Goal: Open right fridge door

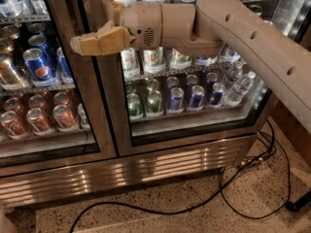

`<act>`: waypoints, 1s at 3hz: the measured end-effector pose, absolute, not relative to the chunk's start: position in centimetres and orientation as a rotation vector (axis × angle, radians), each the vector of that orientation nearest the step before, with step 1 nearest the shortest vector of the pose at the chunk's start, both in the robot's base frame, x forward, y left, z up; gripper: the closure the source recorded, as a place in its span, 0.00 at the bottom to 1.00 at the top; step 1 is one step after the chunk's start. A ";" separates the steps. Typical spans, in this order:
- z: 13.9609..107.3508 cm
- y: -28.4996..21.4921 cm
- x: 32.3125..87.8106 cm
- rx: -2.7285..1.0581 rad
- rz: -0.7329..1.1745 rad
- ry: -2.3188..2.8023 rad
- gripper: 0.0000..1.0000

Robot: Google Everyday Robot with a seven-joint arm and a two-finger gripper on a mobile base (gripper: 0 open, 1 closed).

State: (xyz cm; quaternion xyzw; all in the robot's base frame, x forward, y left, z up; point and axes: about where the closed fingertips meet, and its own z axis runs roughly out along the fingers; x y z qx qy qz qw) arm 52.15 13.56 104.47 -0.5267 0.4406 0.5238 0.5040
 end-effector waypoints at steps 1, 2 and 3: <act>104.3 13.7 52.3 -1.275 1.277 1.061 0.20; 104.1 13.7 52.7 -1.278 1.288 1.060 0.19; 104.1 13.6 52.9 -1.281 1.293 1.058 0.19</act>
Offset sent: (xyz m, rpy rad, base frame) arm 0.0107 0.0326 -0.0170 0.0126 0.0489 0.1087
